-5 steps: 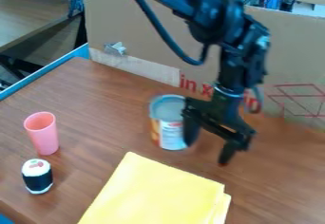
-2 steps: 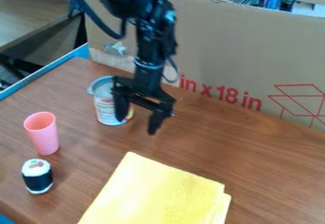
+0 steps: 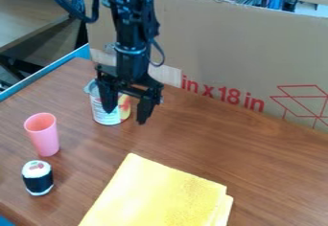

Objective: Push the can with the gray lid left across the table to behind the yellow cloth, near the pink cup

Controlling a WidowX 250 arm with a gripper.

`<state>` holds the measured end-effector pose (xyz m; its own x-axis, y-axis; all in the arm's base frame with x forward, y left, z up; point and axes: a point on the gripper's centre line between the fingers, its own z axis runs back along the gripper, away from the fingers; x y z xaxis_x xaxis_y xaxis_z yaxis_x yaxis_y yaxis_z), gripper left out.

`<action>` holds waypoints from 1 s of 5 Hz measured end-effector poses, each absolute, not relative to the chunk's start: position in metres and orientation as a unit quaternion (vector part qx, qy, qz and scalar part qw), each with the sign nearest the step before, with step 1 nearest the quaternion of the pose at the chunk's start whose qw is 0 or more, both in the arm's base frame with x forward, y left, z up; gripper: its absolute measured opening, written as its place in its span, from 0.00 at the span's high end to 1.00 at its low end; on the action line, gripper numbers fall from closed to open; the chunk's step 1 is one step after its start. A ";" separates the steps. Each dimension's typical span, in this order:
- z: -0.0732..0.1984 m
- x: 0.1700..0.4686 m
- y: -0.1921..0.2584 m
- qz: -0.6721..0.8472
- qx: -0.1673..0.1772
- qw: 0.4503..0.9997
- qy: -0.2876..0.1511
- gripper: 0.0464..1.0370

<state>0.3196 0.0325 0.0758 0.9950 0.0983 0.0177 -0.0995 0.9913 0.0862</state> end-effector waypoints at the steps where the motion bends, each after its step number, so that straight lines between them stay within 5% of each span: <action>1: 0.085 0.298 -0.005 -0.068 -0.030 0.996 0.051 0.04; 3: 0.124 0.221 -0.069 -0.132 -0.005 0.989 0.069 0.04; 5: 0.130 0.179 -0.068 -0.081 0.026 0.995 0.061 0.04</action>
